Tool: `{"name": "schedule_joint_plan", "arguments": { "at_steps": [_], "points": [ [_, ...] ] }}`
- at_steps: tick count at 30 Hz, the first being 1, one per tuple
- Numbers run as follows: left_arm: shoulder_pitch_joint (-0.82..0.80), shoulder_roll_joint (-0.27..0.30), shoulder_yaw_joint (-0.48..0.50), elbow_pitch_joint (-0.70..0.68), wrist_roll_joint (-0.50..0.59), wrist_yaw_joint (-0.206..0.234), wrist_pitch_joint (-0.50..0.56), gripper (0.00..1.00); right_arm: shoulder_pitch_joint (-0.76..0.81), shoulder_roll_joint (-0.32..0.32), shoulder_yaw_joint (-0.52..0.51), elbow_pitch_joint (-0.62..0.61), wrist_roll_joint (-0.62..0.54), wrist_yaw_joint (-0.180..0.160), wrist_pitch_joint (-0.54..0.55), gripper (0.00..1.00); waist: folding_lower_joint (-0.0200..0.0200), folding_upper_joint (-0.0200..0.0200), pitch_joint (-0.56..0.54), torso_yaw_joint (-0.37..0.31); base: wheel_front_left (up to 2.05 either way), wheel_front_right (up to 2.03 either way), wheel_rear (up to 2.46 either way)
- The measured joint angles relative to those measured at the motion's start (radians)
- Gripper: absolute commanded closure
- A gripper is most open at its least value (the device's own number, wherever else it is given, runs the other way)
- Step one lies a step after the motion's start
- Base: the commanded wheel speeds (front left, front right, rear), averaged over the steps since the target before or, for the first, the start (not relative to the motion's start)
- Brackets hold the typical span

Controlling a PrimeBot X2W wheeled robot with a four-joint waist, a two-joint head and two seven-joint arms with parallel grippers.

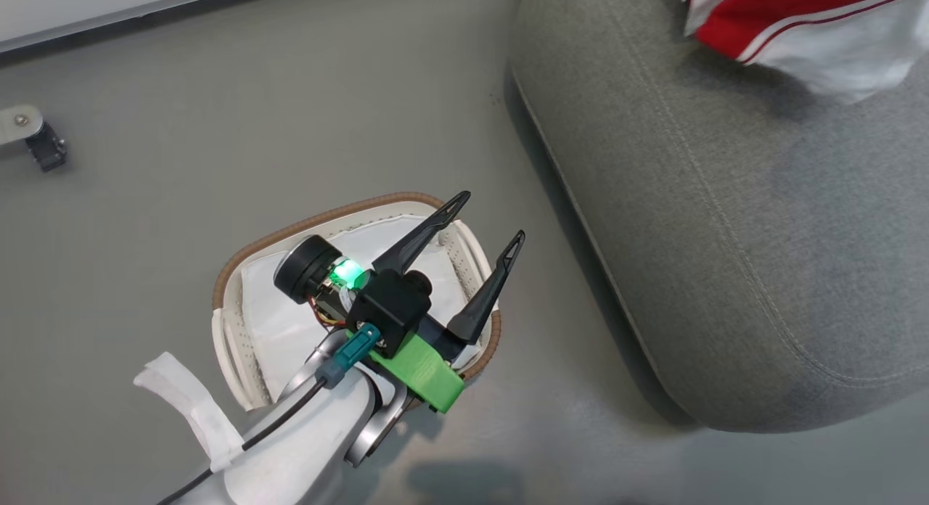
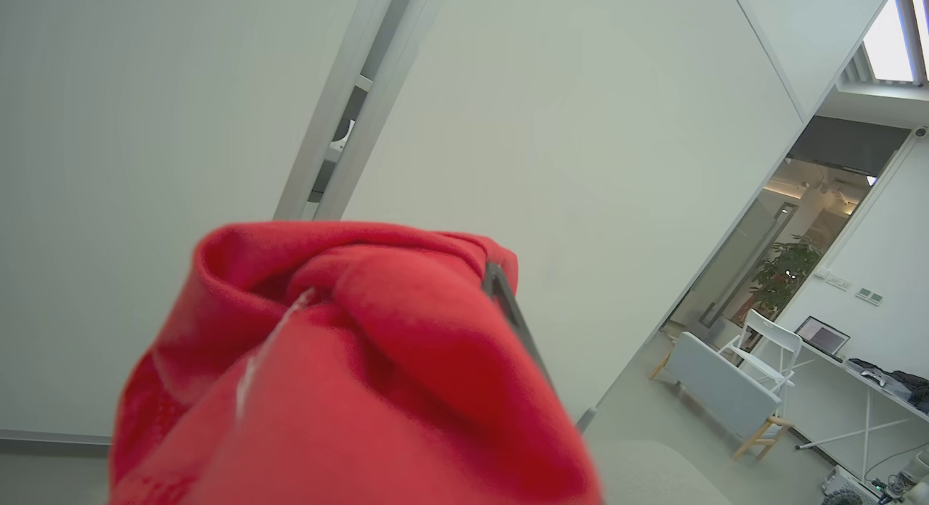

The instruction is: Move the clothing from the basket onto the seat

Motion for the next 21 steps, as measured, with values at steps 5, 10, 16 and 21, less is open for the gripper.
{"name": "schedule_joint_plan", "arguments": {
  "at_steps": [5,10,16,21],
  "points": [
    [-0.015,-0.010,-0.010,0.000,0.011,-0.006,-0.001,0.00,-0.002,-0.092,-0.052,0.017,0.007,0.000,0.064,1.00,0.0000,0.0000,0.030,0.070,0.00,0.00,0.00],
    [-0.024,-0.016,-0.020,0.004,0.017,-0.006,-0.003,0.00,0.070,-0.074,-0.120,0.126,-0.009,0.000,0.060,1.00,0.0000,0.0000,0.078,0.127,0.00,0.00,0.00],
    [-0.033,-0.015,-0.026,0.006,0.022,-0.006,0.000,0.00,0.139,-0.014,-0.217,0.271,-0.054,0.000,0.017,1.00,0.0001,0.0000,0.136,0.176,0.00,0.00,0.00],
    [-0.033,-0.003,-0.026,0.018,0.020,-0.004,0.001,0.00,0.153,0.037,-0.250,0.370,-0.083,0.000,-0.008,1.00,0.0001,0.0000,0.169,0.195,0.00,0.00,0.00]
  ]
}}
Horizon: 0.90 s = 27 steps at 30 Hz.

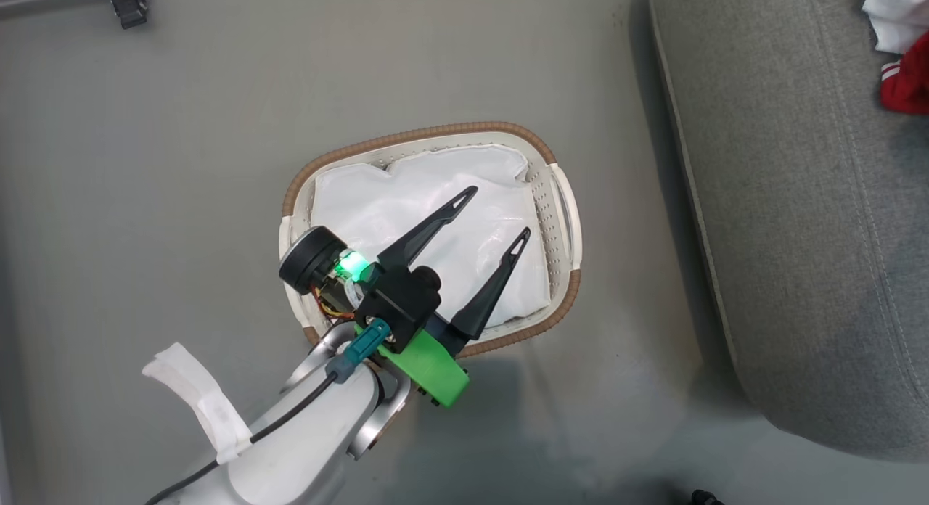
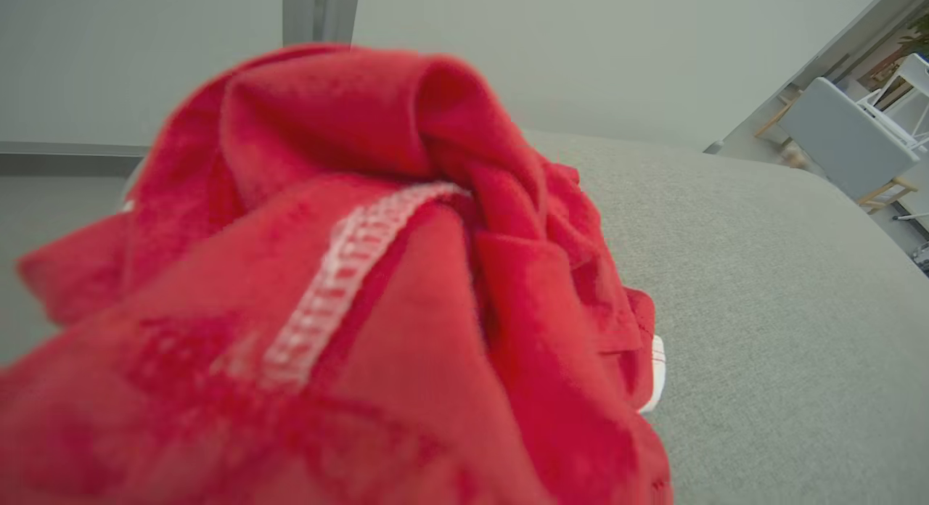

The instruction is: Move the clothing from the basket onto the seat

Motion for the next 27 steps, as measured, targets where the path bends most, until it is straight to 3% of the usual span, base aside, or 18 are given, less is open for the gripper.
{"name": "schedule_joint_plan", "arguments": {
  "at_steps": [5,7,8,18,27],
  "points": [
    [0.000,0.005,-0.004,0.004,-0.003,0.005,0.002,0.00,-0.016,0.017,-0.005,0.059,-0.027,0.000,-0.035,0.98,0.0000,0.0000,0.005,-0.017,0.00,0.00,0.00],
    [0.000,0.007,-0.005,0.004,-0.003,0.006,0.004,0.00,-0.028,0.022,-0.001,0.071,-0.032,0.000,-0.053,0.56,0.0000,0.0000,0.002,-0.029,0.00,0.00,0.00],
    [0.000,0.008,-0.005,0.004,-0.003,0.006,0.004,0.00,-0.031,0.024,0.001,0.076,-0.033,0.000,-0.060,0.00,0.0000,0.0000,0.000,-0.035,0.00,0.00,0.00],
    [0.005,0.019,0.003,0.002,-0.027,0.016,0.004,0.00,0.009,0.066,0.043,0.087,-0.004,0.000,-0.102,0.00,-0.0001,0.0000,-0.037,-0.094,0.00,0.00,0.00],
    [0.030,0.019,0.021,0.007,-0.053,0.029,-0.002,0.00,0.201,0.134,0.097,-0.103,0.066,0.000,-0.103,0.00,-0.0001,0.0000,-0.103,-0.133,0.00,0.00,0.00]
  ]
}}
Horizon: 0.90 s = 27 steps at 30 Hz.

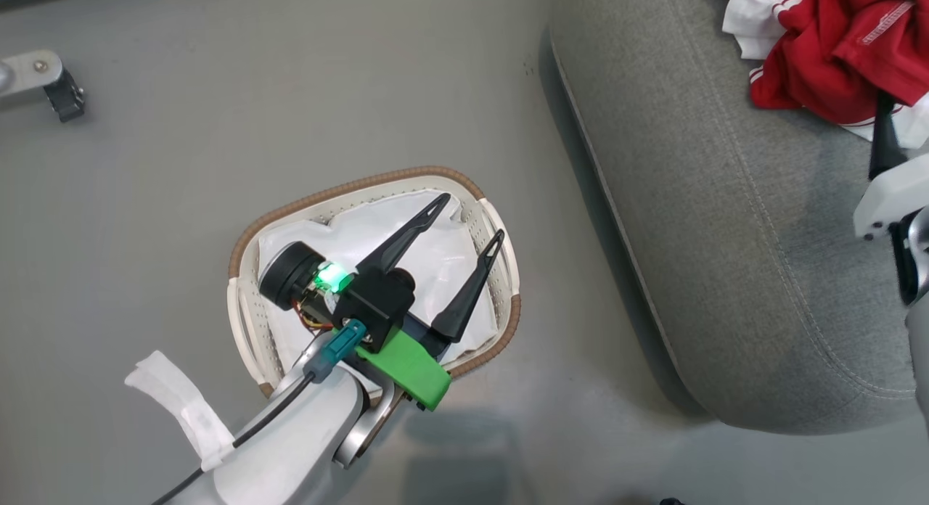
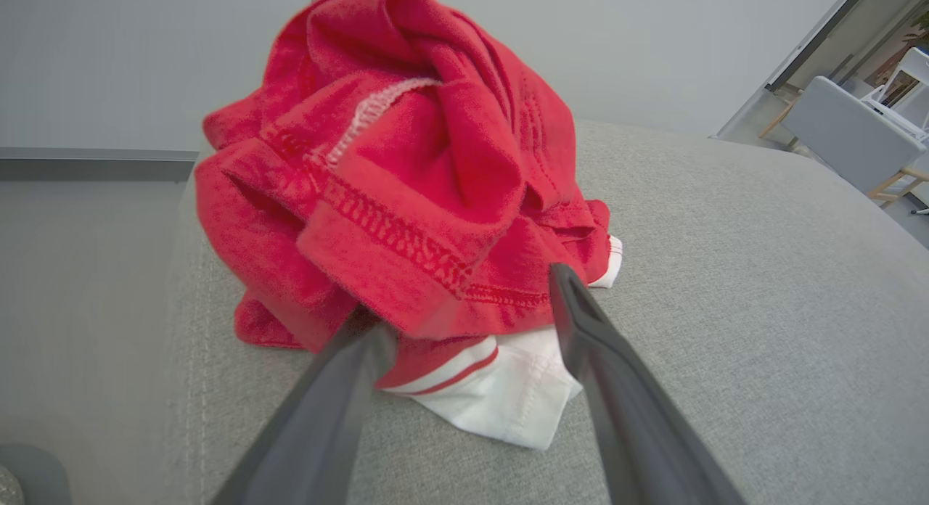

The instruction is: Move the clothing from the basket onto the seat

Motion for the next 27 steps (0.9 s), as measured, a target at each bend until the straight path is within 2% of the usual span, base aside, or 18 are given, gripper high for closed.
{"name": "schedule_joint_plan", "arguments": {
  "at_steps": [6,13,20,27],
  "points": [
    [0.036,-0.002,0.030,0.010,-0.018,0.016,-0.008,0.00,0.096,0.016,0.024,-0.090,0.017,0.000,0.000,0.00,0.0000,0.0000,-0.051,-0.005,0.00,0.00,0.00],
    [0.103,-0.023,0.107,0.012,-0.047,0.030,-0.012,0.00,0.161,0.019,0.035,-0.167,0.016,0.000,0.000,0.00,0.0000,0.0000,-0.122,0.011,0.00,0.00,0.00],
    [0.205,-0.049,0.227,-0.015,-0.049,0.034,-0.013,0.00,0.182,0.026,0.062,-0.230,0.016,0.000,0.007,0.00,-0.0001,0.0000,-0.192,0.061,0.00,0.00,0.00],
    [0.299,-0.077,0.357,-0.020,-0.032,0.023,-0.013,0.00,0.188,0.080,0.090,-0.264,0.027,0.000,0.015,0.00,-0.0001,0.0000,-0.242,0.136,0.00,0.00,0.00]
  ]
}}
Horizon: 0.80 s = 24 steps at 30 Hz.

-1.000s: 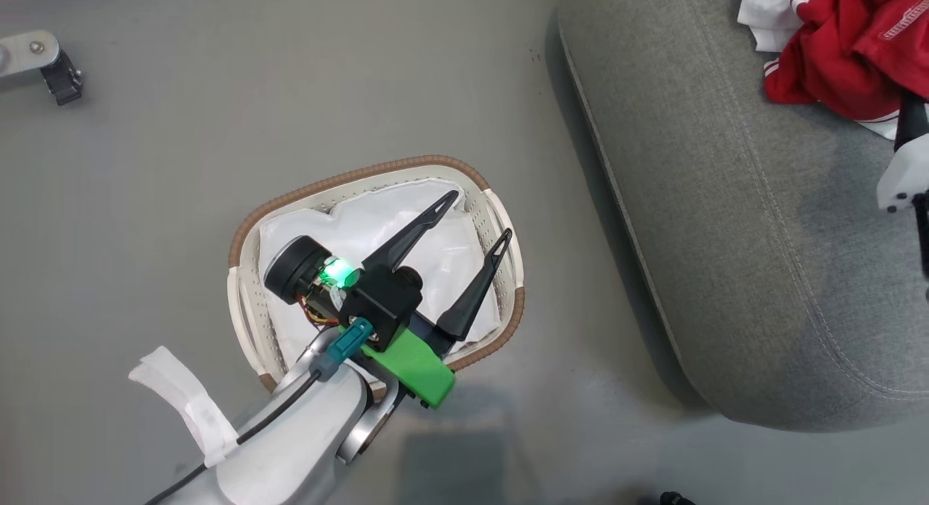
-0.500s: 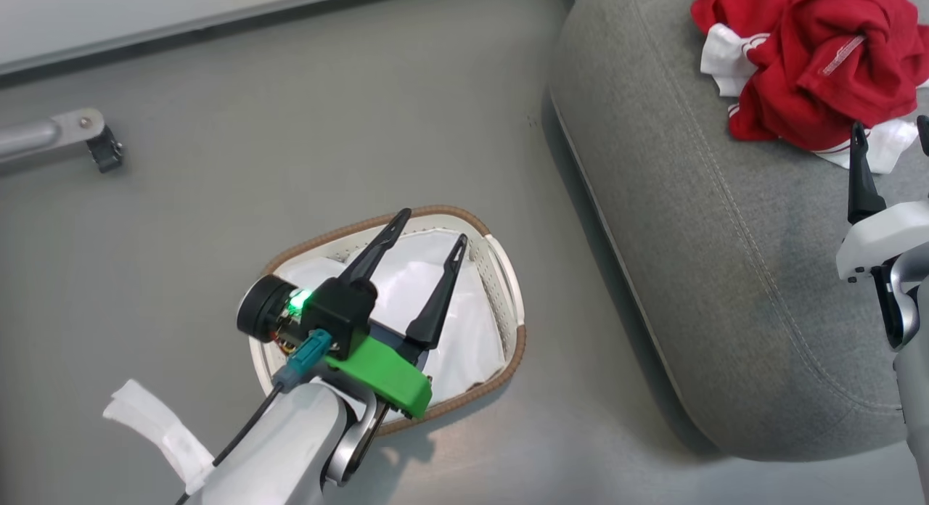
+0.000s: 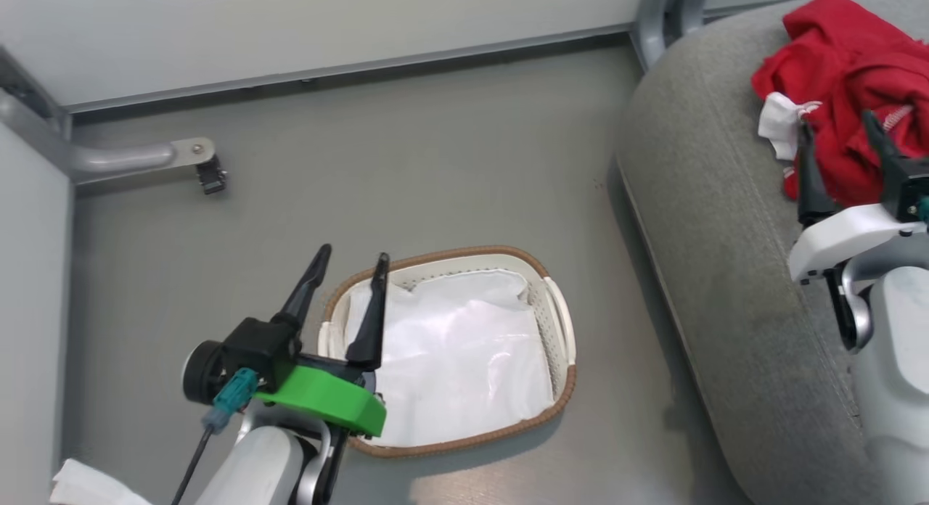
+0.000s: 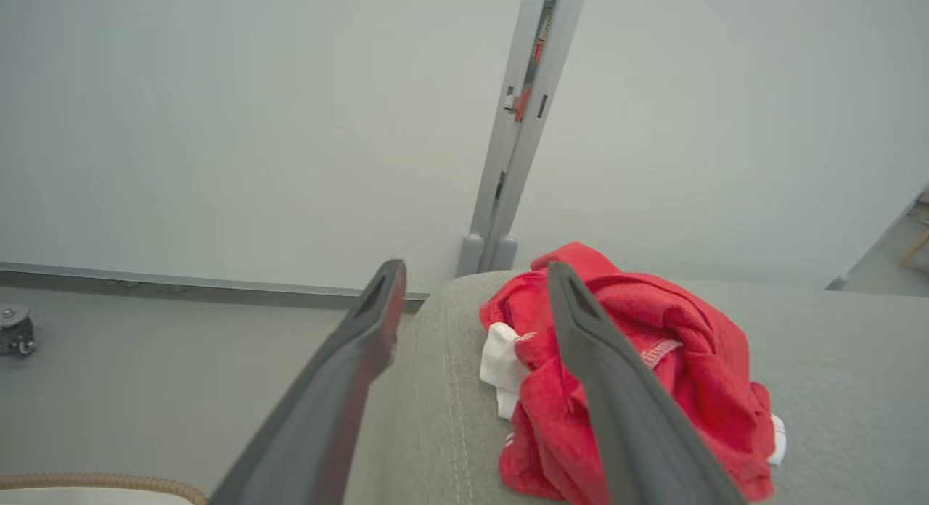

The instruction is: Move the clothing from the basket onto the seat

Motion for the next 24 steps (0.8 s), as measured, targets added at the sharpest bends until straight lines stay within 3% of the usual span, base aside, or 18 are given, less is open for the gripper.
{"name": "schedule_joint_plan", "arguments": {
  "at_steps": [12,17,24],
  "points": [
    [0.139,-0.072,0.266,-0.030,0.071,-0.027,0.000,0.00,0.096,0.152,0.051,-0.044,-0.001,0.000,-0.015,0.00,0.0000,0.0000,-0.057,0.102,0.00,0.00,0.00],
    [0.189,-0.095,0.339,-0.025,0.097,-0.040,-0.002,0.00,0.189,0.172,0.077,-0.115,0.011,0.000,-0.015,0.00,0.0000,0.0000,-0.077,0.119,0.00,0.00,0.00],
    [0.262,-0.118,0.406,-0.024,0.122,-0.054,-0.002,0.00,0.288,0.175,0.144,-0.181,0.126,0.000,-0.015,0.00,0.0000,0.0000,-0.089,0.106,0.00,0.00,0.00]
  ]
}}
